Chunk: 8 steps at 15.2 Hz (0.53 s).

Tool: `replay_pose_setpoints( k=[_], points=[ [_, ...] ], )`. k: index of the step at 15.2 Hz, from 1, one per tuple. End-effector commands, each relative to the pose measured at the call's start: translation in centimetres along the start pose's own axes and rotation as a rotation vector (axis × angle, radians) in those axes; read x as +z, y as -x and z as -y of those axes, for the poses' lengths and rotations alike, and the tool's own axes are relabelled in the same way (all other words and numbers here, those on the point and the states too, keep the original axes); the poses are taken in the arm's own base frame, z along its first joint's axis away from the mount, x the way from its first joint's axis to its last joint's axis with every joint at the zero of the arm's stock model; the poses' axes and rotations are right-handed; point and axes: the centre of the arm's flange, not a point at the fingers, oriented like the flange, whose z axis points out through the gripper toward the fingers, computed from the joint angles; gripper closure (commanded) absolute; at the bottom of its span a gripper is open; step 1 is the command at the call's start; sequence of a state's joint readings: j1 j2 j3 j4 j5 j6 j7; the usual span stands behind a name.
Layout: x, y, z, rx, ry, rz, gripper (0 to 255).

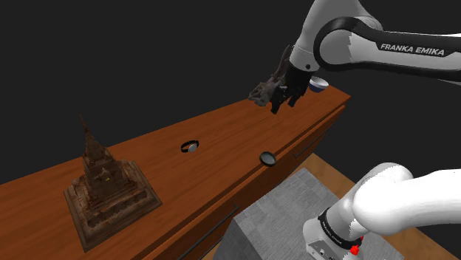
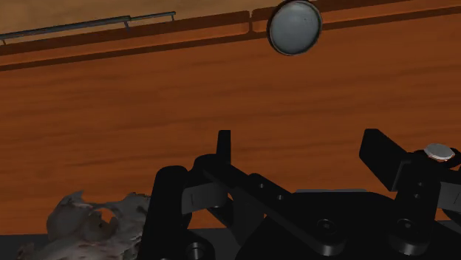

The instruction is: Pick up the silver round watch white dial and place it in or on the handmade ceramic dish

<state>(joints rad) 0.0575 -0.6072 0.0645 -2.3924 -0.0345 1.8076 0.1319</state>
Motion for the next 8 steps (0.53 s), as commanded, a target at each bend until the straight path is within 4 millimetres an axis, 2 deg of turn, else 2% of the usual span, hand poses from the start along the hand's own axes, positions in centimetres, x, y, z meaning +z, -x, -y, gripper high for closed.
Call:
replay_pose_setpoints(
  k=[1, 8],
  points=[
    [1.4, -1.5, 1.1, -0.005, -0.024, 0.013, 0],
    [6.0, -7.0, 6.3, -0.023, -0.107, 0.058, 0]
  ],
)
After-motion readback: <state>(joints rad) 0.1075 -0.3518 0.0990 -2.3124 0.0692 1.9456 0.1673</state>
